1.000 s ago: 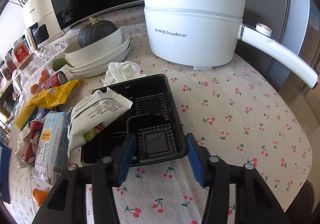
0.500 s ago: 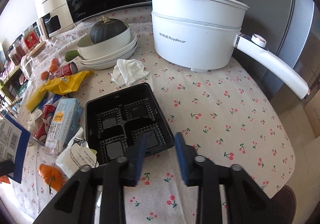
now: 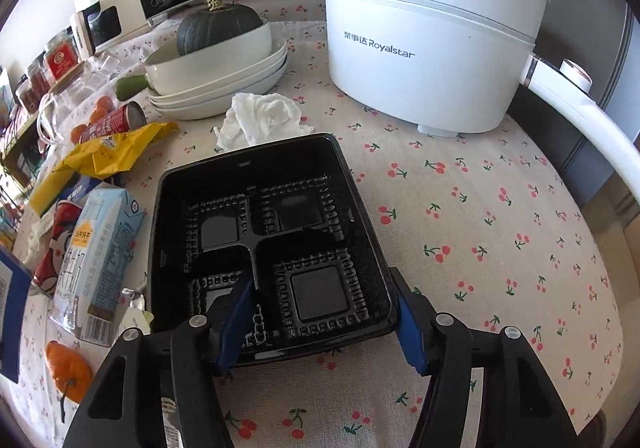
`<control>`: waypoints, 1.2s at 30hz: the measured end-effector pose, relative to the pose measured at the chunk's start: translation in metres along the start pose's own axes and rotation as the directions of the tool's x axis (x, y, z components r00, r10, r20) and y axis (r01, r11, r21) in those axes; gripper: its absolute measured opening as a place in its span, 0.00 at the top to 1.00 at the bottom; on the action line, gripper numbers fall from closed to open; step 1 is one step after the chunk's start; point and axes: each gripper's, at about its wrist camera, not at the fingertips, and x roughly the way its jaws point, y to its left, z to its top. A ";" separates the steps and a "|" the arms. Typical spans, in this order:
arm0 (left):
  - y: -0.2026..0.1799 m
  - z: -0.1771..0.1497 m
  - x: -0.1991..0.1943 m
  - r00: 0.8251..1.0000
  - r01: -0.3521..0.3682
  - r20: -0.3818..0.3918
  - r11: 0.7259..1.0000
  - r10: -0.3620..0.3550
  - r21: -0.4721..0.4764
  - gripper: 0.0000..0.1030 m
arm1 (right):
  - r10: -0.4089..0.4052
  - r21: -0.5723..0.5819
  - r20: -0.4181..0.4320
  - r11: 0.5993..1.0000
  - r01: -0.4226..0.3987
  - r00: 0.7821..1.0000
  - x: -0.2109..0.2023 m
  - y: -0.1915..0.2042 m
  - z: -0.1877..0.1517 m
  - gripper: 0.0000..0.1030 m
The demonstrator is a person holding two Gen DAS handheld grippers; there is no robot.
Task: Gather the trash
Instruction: 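Carry the black tray over the brown bin with the right tool and release it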
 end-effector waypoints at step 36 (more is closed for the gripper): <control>-0.217 -0.081 0.048 0.971 0.238 -0.130 0.887 -0.202 0.397 0.77 | -0.142 0.374 -0.061 0.914 0.155 0.988 -0.224 -0.198 -0.191 0.41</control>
